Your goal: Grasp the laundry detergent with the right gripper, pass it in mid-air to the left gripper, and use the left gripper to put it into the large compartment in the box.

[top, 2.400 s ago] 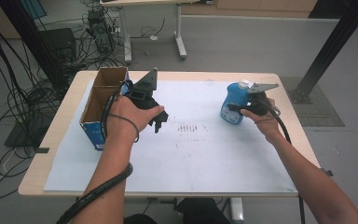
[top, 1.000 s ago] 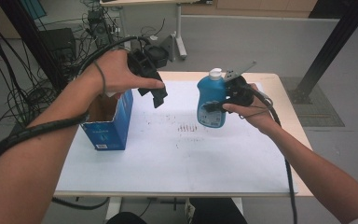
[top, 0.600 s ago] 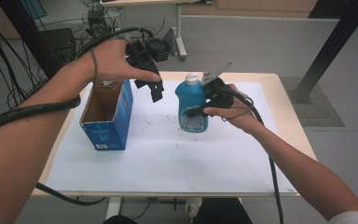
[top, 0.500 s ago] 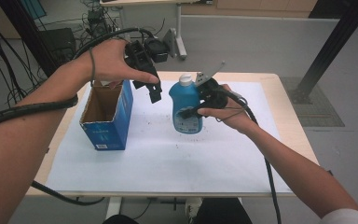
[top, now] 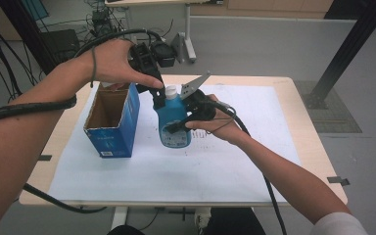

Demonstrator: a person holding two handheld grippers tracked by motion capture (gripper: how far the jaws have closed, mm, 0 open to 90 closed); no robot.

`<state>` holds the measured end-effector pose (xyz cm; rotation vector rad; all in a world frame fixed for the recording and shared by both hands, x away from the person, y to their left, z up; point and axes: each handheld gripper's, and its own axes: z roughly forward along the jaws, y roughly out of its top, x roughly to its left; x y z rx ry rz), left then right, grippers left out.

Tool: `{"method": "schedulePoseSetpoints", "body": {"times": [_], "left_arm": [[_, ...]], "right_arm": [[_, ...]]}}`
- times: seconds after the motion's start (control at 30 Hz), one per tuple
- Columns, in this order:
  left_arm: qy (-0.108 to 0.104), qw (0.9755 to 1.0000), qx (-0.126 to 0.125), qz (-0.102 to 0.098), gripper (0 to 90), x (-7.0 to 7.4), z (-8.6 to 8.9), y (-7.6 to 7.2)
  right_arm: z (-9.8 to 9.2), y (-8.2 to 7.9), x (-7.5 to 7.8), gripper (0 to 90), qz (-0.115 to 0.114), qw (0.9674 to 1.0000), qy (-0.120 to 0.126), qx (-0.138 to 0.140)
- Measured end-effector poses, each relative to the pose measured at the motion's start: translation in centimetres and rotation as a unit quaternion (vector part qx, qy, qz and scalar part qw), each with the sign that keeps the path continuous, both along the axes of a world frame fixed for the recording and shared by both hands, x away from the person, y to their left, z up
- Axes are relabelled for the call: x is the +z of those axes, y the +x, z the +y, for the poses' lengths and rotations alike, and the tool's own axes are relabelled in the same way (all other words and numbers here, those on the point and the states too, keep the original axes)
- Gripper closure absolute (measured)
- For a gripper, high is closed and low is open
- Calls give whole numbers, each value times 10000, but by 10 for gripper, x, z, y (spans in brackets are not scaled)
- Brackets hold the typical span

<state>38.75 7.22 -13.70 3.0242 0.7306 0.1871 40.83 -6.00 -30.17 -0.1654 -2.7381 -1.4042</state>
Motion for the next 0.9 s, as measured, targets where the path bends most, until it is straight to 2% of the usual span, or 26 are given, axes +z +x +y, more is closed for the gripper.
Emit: {"method": "schedulePoseSetpoints", "body": {"times": [0.37, 0.73, 0.9], "left_arm": [[121, 9995, -245, 148, 46, -11, -8, -6], [87, 9989, -375, 283, 45, -15, -11, -5], [67, 9984, -438, 349, 45, -19, -13, -5]], "right_arm": [[11, -10, -1, 442, -113, 9993, 164, 324], [11, -15, 4, 442, -255, 9975, 309, 589], [11, -16, 7, 442, -322, 9971, 314, 618]]}}
